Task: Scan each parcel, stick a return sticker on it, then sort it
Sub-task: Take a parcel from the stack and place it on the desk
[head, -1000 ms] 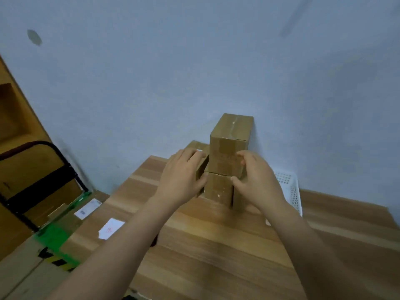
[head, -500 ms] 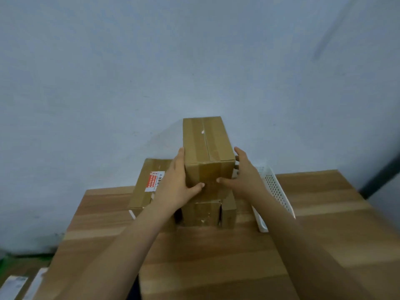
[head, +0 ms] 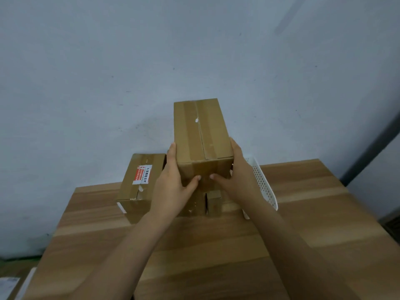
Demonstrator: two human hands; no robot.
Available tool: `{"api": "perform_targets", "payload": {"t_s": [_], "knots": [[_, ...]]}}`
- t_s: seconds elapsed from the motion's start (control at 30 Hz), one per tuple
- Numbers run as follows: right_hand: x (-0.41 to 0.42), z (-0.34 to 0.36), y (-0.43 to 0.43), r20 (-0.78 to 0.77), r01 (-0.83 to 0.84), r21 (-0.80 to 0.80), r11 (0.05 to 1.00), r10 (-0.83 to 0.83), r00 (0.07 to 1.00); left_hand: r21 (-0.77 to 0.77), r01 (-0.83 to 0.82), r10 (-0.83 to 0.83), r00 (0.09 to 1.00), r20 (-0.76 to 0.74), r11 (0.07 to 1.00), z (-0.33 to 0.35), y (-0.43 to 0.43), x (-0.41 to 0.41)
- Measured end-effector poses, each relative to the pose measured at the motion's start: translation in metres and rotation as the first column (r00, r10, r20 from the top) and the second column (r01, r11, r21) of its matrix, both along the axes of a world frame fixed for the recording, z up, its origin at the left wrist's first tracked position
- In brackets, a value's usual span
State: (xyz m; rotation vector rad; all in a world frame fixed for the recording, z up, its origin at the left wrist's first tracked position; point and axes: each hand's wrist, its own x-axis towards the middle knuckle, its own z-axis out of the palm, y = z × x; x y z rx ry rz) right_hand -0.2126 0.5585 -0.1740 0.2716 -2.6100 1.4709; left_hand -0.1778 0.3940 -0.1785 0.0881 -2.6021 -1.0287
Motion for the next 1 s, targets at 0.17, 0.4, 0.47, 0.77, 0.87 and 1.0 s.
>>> {"api": "perform_targets", "payload": {"t_s": [0.17, 0.4, 0.47, 0.77, 0.87, 1.0], "knots": [[0.053, -0.004, 0.032, -0.055, -0.024, -0.002, 1.000, 0.024, 0.998, 0.020, -0.004, 0.004, 0.999, -0.046, 1.000, 0.002, 0.033, 0.056], [0.134, -0.044, 0.080, -0.003, -0.116, -0.023, 0.993, 0.115, 0.993, 0.050, -0.045, 0.044, 0.999, 0.006, 0.998, -0.039, 0.079, 0.148], [0.154, -0.062, 0.089, 0.052, -0.126, -0.018, 0.992, 0.127, 0.991, 0.065, -0.054, 0.053, 0.998, 0.031, 0.996, -0.057, 0.090, 0.169], [0.216, -0.156, 0.112, 0.269, -0.098, 0.029, 0.995, 0.087, 0.959, 0.163, -0.088, 0.044, 0.965, 0.257, 0.983, -0.145, 0.114, 0.225], [0.220, -0.171, 0.111, 0.305, -0.079, 0.014, 0.997, 0.071, 0.950, 0.174, -0.088, 0.036, 0.958, 0.284, 0.981, -0.160, 0.114, 0.227], [0.214, -0.174, 0.105, 0.281, -0.072, 0.026, 0.997, 0.062, 0.958, 0.131, -0.024, -0.010, 0.967, 0.254, 0.991, -0.165, 0.109, 0.220]]}}
